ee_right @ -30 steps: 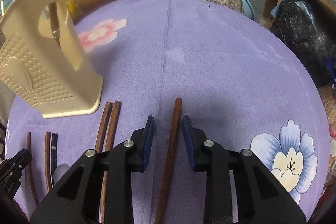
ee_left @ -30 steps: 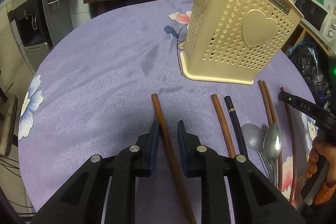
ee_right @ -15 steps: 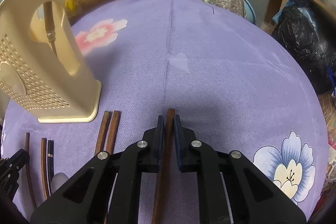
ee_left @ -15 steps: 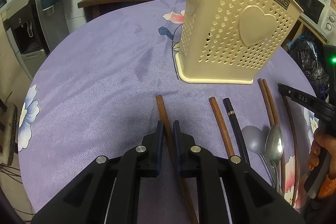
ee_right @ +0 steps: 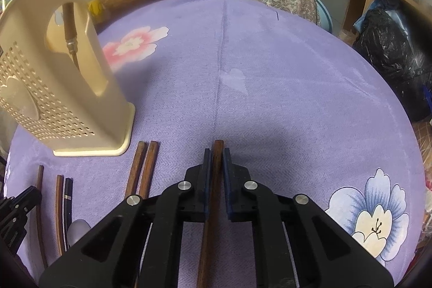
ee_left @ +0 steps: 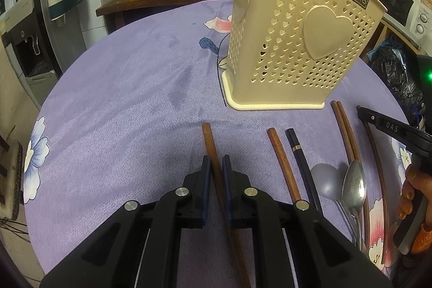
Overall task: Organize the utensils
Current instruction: 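Close the left tool on a brown chopstick while the right tool grasps another brown chopstick, then lift both held brown chopsticks upright and carry them toward the cream basket, then lower both chopsticks into the cream basket and open both tools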
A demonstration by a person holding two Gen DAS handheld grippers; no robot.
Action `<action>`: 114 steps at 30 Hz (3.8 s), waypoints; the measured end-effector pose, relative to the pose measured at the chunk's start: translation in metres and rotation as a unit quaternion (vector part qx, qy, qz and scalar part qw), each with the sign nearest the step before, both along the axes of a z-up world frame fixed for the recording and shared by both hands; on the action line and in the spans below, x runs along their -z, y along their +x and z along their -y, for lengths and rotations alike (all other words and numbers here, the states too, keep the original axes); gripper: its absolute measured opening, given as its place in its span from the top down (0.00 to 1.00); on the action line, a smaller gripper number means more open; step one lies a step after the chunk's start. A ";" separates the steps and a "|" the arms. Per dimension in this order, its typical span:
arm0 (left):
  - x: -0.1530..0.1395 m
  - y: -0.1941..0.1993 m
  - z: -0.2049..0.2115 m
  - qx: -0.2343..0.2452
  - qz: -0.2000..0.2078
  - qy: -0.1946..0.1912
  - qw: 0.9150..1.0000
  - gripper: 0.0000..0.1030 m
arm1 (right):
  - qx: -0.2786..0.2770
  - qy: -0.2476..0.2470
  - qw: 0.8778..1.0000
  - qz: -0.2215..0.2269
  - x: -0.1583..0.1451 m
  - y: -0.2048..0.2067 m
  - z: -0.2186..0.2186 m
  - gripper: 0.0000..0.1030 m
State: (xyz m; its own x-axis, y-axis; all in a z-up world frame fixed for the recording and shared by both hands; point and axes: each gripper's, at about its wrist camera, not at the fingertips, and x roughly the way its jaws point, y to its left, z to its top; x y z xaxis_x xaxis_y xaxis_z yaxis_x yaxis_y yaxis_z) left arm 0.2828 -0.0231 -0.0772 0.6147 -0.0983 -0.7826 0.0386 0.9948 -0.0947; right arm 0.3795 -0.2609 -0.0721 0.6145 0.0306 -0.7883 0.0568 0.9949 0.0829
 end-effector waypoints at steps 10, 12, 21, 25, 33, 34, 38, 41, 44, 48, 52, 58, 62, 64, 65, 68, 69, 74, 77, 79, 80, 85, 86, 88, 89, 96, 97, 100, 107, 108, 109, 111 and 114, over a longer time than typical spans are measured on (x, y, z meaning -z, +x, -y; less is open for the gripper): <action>-0.005 -0.003 -0.006 -0.002 0.010 -0.012 1.000 0.91 | -0.019 0.032 0.999 0.039 -0.021 -0.019 0.002 0.92; -0.011 -0.008 -0.008 -0.002 0.021 -0.022 1.000 0.91 | -0.028 0.042 0.997 0.053 -0.032 -0.028 0.002 0.92; -0.073 -0.042 -0.014 0.008 0.113 -0.046 0.993 0.92 | -0.076 0.061 0.987 0.126 -0.092 -0.074 0.002 0.92; -0.100 -0.056 -0.018 0.013 0.150 -0.054 0.987 0.92 | -0.097 0.062 0.979 0.168 -0.124 -0.103 0.002 0.92; -0.129 -0.076 -0.025 0.018 0.188 -0.064 0.980 0.92 | -0.123 0.075 0.964 0.224 -0.168 -0.149 -0.003 0.92; -0.130 -0.078 -0.027 0.017 0.191 -0.066 0.979 0.92 | -0.125 0.074 0.963 0.228 -0.172 -0.152 -0.005 0.92; -0.135 -0.086 -0.033 0.011 0.201 -0.073 0.977 0.92 | -0.129 0.078 0.960 0.235 -0.180 -0.161 -0.007 0.92; -0.137 -0.088 -0.035 0.009 0.206 -0.074 0.976 0.92 | -0.132 0.077 0.959 0.238 -0.183 -0.165 -0.008 0.92; -0.139 -0.089 -0.034 0.010 0.210 -0.075 0.975 0.92 | -0.134 0.077 0.959 0.238 -0.184 -0.165 -0.010 0.92; -0.137 -0.090 -0.035 0.013 0.211 -0.077 0.974 0.92 | -0.137 0.073 0.958 0.242 -0.185 -0.167 -0.012 0.92; -0.137 -0.090 -0.037 0.014 0.212 -0.079 0.974 0.92 | -0.139 0.070 0.957 0.246 -0.185 -0.169 -0.011 0.92; -0.140 -0.091 -0.037 0.020 0.213 -0.078 0.974 0.92 | -0.142 0.072 0.955 0.250 -0.188 -0.171 -0.011 0.92; -0.142 -0.091 -0.038 0.022 0.215 -0.076 0.973 0.92 | -0.145 0.074 0.954 0.253 -0.189 -0.172 -0.013 0.92; -0.144 -0.090 -0.039 0.022 0.215 -0.080 0.973 0.92 | -0.146 0.074 0.953 0.254 -0.190 -0.172 -0.013 0.92; -0.144 -0.090 -0.039 0.023 0.215 -0.080 0.973 0.92 | -0.146 0.074 0.953 0.255 -0.191 -0.172 -0.013 0.92; -0.147 -0.090 -0.039 0.024 0.218 -0.080 0.972 0.92 | -0.146 0.074 0.952 0.257 -0.192 -0.172 -0.014 0.92; -0.148 -0.090 -0.039 0.025 0.219 -0.078 0.972 0.92 | -0.147 0.073 0.952 0.258 -0.193 -0.172 -0.014 0.92; -0.152 -0.087 -0.039 0.028 0.218 -0.082 0.972 0.92 | -0.152 0.080 0.952 0.254 -0.193 -0.169 -0.015 0.92; -0.156 -0.086 -0.040 0.031 0.221 -0.082 0.971 0.92 | -0.156 0.082 0.951 0.254 -0.197 -0.166 -0.016 0.92; -0.161 -0.084 -0.040 0.035 0.224 -0.080 0.971 0.92 | -0.161 0.081 0.949 0.257 -0.202 -0.165 -0.017 0.92; -0.167 -0.083 -0.039 0.040 0.226 -0.081 0.970 0.92 | -0.164 0.084 0.948 0.258 -0.207 -0.163 -0.018 0.92; -0.203 -0.071 -0.037 0.058 0.241 -0.091 0.965 0.92 | -0.180 0.084 0.941 0.273 -0.242 -0.149 -0.027 0.92; -0.216 -0.067 -0.036 0.062 0.249 -0.091 0.962 0.92 | -0.181 0.081 0.939 0.282 -0.253 -0.146 -0.029 0.92; -0.238 -0.059 -0.034 0.064 0.262 -0.094 0.958 0.92 | -0.179 0.076 0.934 0.301 -0.276 -0.136 -0.032 0.92; -0.251 -0.053 -0.033 0.064 0.270 -0.097 0.956 0.92 | -0.177 0.079 0.932 0.307 -0.289 -0.129 -0.033 0.92; -0.294 -0.009 -0.017 0.041 0.302 -0.093 0.948 0.92 | -0.147 0.064 0.923 0.350 -0.342 -0.087 -0.047 0.92; -0.293 -0.004 -0.014 0.039 0.302 -0.092 0.948 0.92 | -0.141 0.060 0.923 0.352 -0.342 -0.079 -0.050 0.92; -0.281 0.014 -0.009 0.029 0.296 -0.086 0.951 0.92 | -0.131 0.048 0.925 0.354 -0.331 -0.062 -0.055 0.92; -0.230 0.033 -0.009 0.016 0.262 -0.079 0.962 0.92 | -0.117 0.056 0.943 0.308 -0.272 -0.024 -0.056 0.92; -0.223 0.034 -0.010 0.015 0.256 -0.079 0.963 0.92 | -0.116 0.059 0.946 0.296 -0.261 -0.020 -0.055 0.92; -0.216 0.035 -0.011 0.013 0.250 -0.079 0.965 0.92 | -0.114 0.063 0.949 0.288 -0.254 -0.017 -0.054 0.92; -0.202 0.036 -0.013 0.013 0.238 -0.081 0.968 0.92 | -0.112 0.070 0.953 0.271 -0.238 -0.012 -0.052 0.92; -0.184 0.037 -0.013 0.016 0.221 -0.086 0.971 0.92 | -0.109 0.074 0.959 0.253 -0.218 -0.008 -0.049 0.92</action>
